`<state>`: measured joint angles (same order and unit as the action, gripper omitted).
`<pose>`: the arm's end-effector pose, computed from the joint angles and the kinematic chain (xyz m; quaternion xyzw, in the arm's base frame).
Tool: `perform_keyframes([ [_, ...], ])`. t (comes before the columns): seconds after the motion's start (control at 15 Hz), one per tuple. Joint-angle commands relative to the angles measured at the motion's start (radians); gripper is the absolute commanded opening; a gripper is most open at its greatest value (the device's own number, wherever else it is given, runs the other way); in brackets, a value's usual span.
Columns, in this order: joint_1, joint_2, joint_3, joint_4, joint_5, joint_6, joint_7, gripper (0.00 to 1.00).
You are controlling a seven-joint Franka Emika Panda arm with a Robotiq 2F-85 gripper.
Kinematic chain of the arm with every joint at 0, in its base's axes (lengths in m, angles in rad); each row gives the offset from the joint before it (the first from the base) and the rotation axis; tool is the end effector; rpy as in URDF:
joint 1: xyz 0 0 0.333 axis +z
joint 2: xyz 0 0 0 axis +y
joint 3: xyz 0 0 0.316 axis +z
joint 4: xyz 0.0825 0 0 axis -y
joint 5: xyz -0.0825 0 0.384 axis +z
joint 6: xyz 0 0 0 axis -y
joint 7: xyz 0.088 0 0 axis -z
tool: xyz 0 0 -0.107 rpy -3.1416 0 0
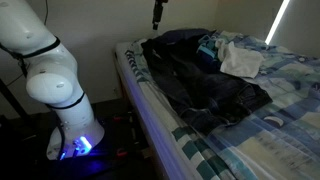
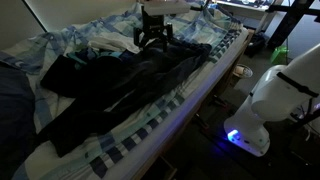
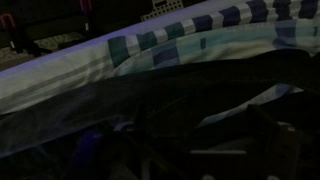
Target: Fold the pair of pants
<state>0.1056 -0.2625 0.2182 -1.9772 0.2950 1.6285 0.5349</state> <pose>0.4333 0.1872 0.5715 -0.9841 0.1245 0.0900 0.0892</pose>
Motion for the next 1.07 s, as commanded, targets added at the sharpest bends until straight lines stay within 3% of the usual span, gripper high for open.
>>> perform_keyframes([
  [0.0,0.003,0.001,-0.003,0.002,-0.001,-0.002,0.001,1.0],
  [0.4,0.032,0.056,0.007,0.06,0.007,-0.024,-0.081,1.0],
  [1.0,0.159,0.154,0.104,0.076,-0.042,-0.03,-0.266,1.0],
])
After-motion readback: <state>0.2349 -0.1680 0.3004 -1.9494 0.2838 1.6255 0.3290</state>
